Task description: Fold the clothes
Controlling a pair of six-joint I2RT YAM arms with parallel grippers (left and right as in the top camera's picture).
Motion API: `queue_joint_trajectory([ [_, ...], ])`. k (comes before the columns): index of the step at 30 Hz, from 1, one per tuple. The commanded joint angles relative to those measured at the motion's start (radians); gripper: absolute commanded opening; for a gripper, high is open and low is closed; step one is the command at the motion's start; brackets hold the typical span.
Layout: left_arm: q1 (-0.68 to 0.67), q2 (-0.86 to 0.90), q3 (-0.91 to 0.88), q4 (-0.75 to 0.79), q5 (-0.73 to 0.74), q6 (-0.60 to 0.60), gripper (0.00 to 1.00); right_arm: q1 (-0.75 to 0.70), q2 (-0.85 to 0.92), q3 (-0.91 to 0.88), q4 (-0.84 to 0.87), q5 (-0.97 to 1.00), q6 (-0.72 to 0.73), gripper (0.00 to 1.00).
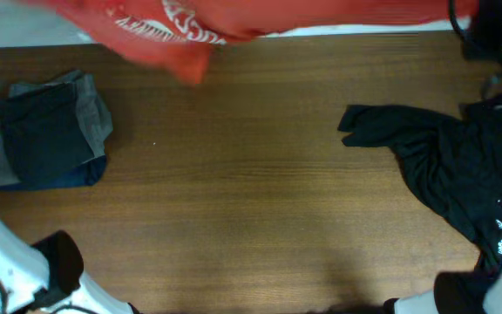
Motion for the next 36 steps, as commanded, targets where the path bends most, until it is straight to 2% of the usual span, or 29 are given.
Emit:
queue_joint_trajectory([
  [1,-0.065,0.025,-0.024,-0.245,-0.032,0.192,0.0,-0.008,0.056,-0.111,-0.083,-0.07,-0.003,0.04],
  [5,-0.192,0.072,-0.119,-0.485,-0.164,0.369,0.0,-0.008,0.056,-0.33,-0.144,-0.085,-0.027,0.04],
  [7,-0.249,0.103,-0.193,-0.578,-0.208,0.418,0.0,-0.008,0.056,-0.459,-0.15,-0.085,-0.041,0.04],
  [13,-0.341,0.124,-0.586,-0.579,-0.394,0.424,0.0,-0.008,0.056,-0.81,-0.068,-0.111,-0.04,0.04],
  [14,-0.346,0.124,-0.704,-0.578,-0.429,0.424,0.0,-0.008,0.056,-0.883,-0.035,-0.111,-0.04,0.04],
  [18,-0.334,0.124,-1.01,-0.542,-0.466,0.42,0.0,-0.008,0.056,-1.02,0.013,-0.11,-0.036,0.04],
  [23,-0.33,0.123,-1.219,-0.577,-0.539,0.412,0.0,-0.008,0.056,-1.072,0.021,-0.1,-0.019,0.04],
  [26,-0.328,0.121,-1.268,-0.576,-0.558,0.41,0.01,-0.008,0.056,-1.073,0.019,-0.099,-0.018,0.04],
  [30,-0.327,0.117,-1.273,-0.544,-0.589,0.387,0.4,-0.008,0.056,-1.073,0.02,-0.099,-0.018,0.04],
  [31,-0.327,0.114,-1.273,-0.529,-0.605,0.372,0.43,-0.008,0.056,-1.073,0.02,-0.099,-0.018,0.04],
  [36,-0.328,0.062,-1.273,-0.433,-0.649,0.32,0.43,-0.008,0.056,-1.073,0.027,-0.1,-0.018,0.04],
])
